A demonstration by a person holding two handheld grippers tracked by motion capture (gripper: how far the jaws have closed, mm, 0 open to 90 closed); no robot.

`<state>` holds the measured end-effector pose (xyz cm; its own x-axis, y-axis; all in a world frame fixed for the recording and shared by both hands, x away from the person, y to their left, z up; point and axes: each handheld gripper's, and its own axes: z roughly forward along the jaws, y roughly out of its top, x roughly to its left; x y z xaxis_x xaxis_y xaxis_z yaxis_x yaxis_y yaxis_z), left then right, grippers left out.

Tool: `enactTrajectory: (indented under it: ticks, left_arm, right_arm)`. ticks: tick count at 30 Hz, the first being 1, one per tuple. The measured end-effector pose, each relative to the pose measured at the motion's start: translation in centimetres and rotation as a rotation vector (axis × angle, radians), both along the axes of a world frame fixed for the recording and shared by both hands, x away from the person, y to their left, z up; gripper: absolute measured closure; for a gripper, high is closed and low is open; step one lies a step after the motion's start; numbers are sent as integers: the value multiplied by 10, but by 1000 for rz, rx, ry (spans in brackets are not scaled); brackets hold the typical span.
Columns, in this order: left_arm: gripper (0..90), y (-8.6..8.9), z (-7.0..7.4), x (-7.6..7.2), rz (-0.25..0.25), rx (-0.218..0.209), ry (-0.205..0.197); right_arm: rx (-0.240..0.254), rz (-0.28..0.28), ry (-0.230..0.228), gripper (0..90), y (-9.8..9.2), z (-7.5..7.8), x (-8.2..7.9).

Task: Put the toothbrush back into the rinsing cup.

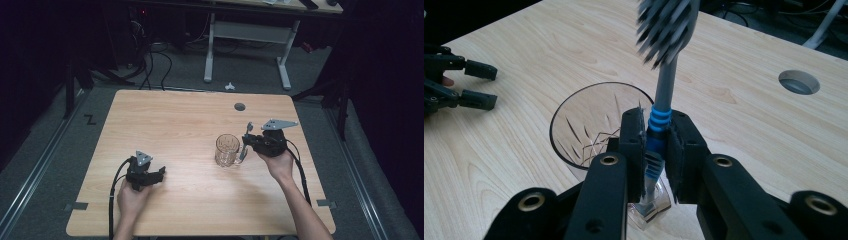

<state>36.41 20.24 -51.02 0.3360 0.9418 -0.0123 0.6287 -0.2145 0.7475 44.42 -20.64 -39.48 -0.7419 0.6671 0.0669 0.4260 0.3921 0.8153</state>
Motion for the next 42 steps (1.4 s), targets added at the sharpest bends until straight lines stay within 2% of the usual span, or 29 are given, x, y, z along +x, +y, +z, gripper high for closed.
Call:
enactTrajectory:
  ticks: [31,42]
  left_arm:
    - [276,0,0,0,0,-2,0]
    - [276,0,0,0,0,-1,1]
  right_arm:
    - [-38,7,36,784,8,-15,4]
    - [-32,-1,39,692,7,-14,3]
